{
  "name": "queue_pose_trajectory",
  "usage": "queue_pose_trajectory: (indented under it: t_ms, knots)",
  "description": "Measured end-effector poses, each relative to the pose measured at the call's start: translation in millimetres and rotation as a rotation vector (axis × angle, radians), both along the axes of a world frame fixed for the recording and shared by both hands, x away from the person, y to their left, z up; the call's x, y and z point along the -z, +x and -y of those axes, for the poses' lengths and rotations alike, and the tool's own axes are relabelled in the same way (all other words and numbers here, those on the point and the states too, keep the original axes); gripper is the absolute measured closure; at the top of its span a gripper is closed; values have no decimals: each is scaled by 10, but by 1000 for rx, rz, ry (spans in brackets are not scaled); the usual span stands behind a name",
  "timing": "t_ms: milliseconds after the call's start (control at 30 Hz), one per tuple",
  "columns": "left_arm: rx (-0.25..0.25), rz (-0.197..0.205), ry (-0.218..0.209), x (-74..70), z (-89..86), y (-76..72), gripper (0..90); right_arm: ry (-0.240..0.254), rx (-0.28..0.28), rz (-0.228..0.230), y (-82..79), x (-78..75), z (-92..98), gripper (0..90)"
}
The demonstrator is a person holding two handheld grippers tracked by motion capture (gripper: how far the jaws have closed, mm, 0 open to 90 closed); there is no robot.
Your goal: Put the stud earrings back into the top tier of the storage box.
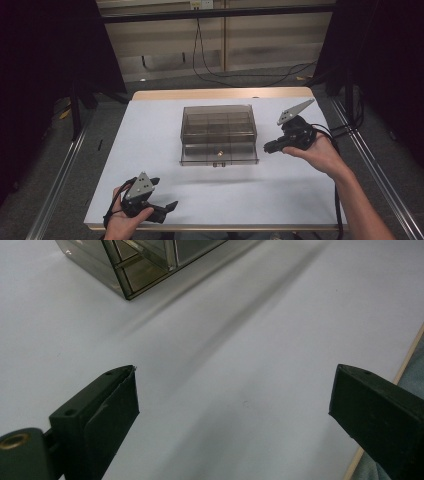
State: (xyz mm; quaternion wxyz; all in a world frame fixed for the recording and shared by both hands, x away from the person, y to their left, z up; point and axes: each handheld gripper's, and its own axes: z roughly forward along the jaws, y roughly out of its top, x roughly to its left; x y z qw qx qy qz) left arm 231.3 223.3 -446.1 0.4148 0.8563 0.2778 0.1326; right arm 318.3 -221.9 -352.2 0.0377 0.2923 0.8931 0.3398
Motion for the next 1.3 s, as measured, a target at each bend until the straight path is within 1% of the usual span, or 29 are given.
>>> queue_pose_trajectory:
  t_ms: [200, 267, 433, 467, 500, 533, 900, 1067, 1100, 1233, 1300]
  knots:
    - [-3, -6, 16, 2, -1, 11, 55, 20, -37, 16, 30, -50, -97, 865]
    - [-3, -7, 7, 9, 0, 15, 55, 21, -44, 21, 53, -60, -135, 865]
    - [-4, -4, 7, 9, -7, 16, 55, 30, -61, 32, 89, -92, -222, 865]
    - [-4, -4, 7, 8, -6, 16, 55, 26, -61, 27, 89, -102, -242, 865]
    - [-2, -3, 6, 8, -5, 15, 55, 29, -76, 35, 103, -104, -260, 865]
    - [-5, -3, 16, 1, -7, 12, 55, 27, -75, 30, 105, -112, -281, 866]
    - [-7, -2, 13, 6, -15, 24, 55, 26, -105, 38, 201, -147, -486, 865]
    - [-12, -3, 14, 7, -22, 34, 55, 8, -116, 35, 241, -127, -559, 866]
    - [-10, -3, 10, 9, -22, 36, 55, 1, -112, 30, 248, -123, -575, 865]
    - [-15, -9, 5, 8, -19, 40, 55, -22, -122, 33, 282, -115, -649, 866]
    - [-13, -6, 8, 8, -19, 46, 55, -23, -128, 33, 291, -113, -679, 865]
